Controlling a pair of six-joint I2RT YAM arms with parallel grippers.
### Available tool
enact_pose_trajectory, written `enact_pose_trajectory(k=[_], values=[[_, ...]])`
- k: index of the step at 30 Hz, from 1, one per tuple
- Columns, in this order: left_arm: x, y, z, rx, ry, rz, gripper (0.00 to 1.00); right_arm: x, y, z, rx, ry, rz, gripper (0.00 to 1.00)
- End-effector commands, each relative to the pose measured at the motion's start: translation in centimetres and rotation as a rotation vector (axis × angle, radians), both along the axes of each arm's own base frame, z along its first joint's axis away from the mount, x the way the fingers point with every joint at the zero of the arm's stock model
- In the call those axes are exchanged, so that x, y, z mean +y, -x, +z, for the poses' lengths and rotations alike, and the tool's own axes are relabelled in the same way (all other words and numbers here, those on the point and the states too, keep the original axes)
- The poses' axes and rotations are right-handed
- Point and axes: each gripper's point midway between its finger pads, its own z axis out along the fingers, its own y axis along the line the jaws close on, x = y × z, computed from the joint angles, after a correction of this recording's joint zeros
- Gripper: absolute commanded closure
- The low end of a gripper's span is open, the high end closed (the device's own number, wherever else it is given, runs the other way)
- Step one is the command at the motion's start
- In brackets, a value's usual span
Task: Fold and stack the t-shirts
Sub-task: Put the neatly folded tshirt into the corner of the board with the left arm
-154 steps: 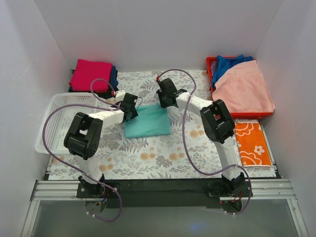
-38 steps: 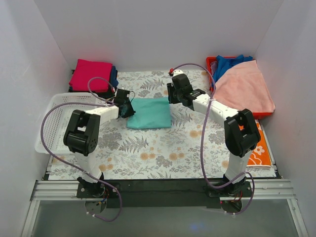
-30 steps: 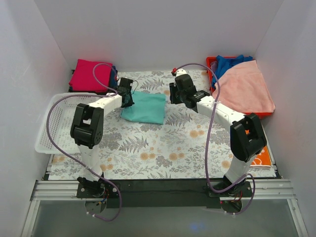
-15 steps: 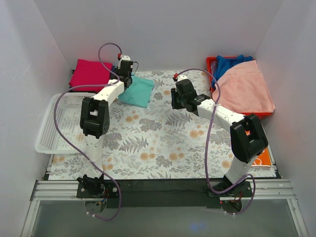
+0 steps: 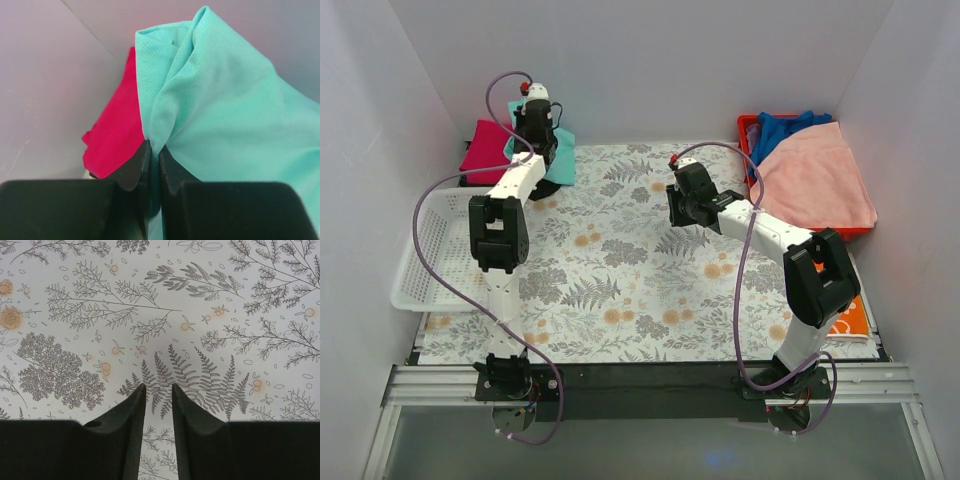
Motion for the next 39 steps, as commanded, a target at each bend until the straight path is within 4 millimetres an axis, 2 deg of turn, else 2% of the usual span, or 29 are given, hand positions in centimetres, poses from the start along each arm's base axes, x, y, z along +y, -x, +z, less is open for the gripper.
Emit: enact_pose_trajectory(k=[1,3,4,6,7,8,9,11,12,16,19,20,21,22,24,25,27,28,29,30,31,33,34,36,37,38,39], values=[[6.7,-0.5,2.2,-0.072,0.022,0.116,1.0,-0.2,0.4,2.2,-0.023,-0.036,-0.001,0.67],[9.0,-0.6,2.6,-0.113,0.078,0.162,1.0,-0.5,1.2,1.2,0.005,-0.029,-0.004,0.67],[10.8,-0.6,1.3,-0.081,0.103,0.164,1.0,-0.6,1.3,0.8,0.013,-0.025,-0.003,0.67],[12.4,-1.0,1.7,-0.101,0.121,0.169,1.0,-0.8,1.8,-0.1,0.037,-0.019,-0.004,0.68],[13.9,-1.1,-0.6,-0.058,0.14,0.182,1.0,-0.7,2.0,-0.4,0.05,-0.024,-0.005,0.68],[14.7,-1.3,-1.0,-0.056,0.148,0.191,1.0,-0.6,2.3,-0.9,0.063,-0.025,-0.001,0.68],[15.6,-1.9,0.5,-0.1,0.158,0.201,1.0,-0.6,2.4,-1.2,0.073,-0.025,0.0,0.68],[17.5,-1.8,-1.0,-0.092,0.21,0.227,1.0,-0.3,2.8,-2.0,0.105,-0.036,0.004,0.69],[18.6,-1.7,-0.7,-0.112,0.231,0.239,1.0,-0.2,3.0,-2.5,0.119,-0.036,0.008,0.69],[19.3,-2.2,-2.7,-0.116,0.349,0.195,1.0,0.2,3.5,-3.9,0.157,-0.029,0.018,0.71],[18.2,-2.9,-5.1,-0.075,0.41,0.133,1.0,0.3,3.5,-4.1,0.159,-0.024,0.017,0.71],[18.0,-3.0,-5.6,-0.072,0.425,0.131,0.96,0.3,3.4,-4.1,0.157,-0.024,0.019,0.71],[17.6,-3.2,-6.4,-0.07,0.459,0.125,0.84,0.3,3.4,-4.1,0.156,-0.022,0.021,0.71],[17.4,-3.1,-6.7,-0.063,0.475,0.124,0.65,0.3,3.5,-4.2,0.159,-0.02,0.023,0.71],[16.6,-3.3,-7.0,-0.068,0.525,0.111,0.5,0.4,3.5,-4.3,0.162,-0.022,0.028,0.71],[16.5,-3.2,-6.5,-0.081,0.535,0.114,0.42,0.5,3.7,-4.5,0.166,-0.024,0.037,0.71],[16.1,-3.1,-6.3,-0.085,0.551,0.113,0.39,0.5,3.7,-4.6,0.164,-0.027,0.036,0.71],[16.1,-3.0,-5.0,-0.107,0.544,0.118,0.37,0.5,3.7,-4.5,0.155,-0.024,0.039,0.71],[15.8,-2.8,-5.1,-0.099,0.543,0.116,0.35,0.4,3.7,-4.5,0.153,-0.022,0.038,0.71],[15.1,-3.0,-4.1,-0.111,0.537,0.094,0.34,0.2,3.4,-4.4,0.142,-0.013,0.026,0.71],[15.1,-2.7,-2.1,-0.145,0.517,0.106,0.33,0.0,3.4,-4.1,0.13,-0.013,0.02,0.71],[13.8,-2.6,-0.6,-0.158,0.5,0.079,0.31,-0.6,3.0,-3.8,0.103,0.009,-0.007,0.7],[13.4,-2.2,1.9,-0.192,0.482,0.073,0.3,-0.7,2.7,-2.9,0.072,0.003,-0.011,0.69],[11.7,-1.9,3.4,-0.196,0.48,0.032,0.29,-1.5,2.3,-2.2,0.035,0.02,-0.044,0.68],[11.0,-1.6,4.5,-0.207,0.478,0.017,0.28,-1.6,2.1,-1.1,0.003,0.012,-0.041,0.67],[10.3,-1.0,6.9,-0.234,0.464,-0.002,0.26,-1.7,2.0,-0.6,-0.011,0.013,-0.048,0.67],[8.9,-0.6,6.9,-0.219,0.462,-0.023,0.2,-2.0,1.7,0.0,-0.031,0.019,-0.059,0.66]])
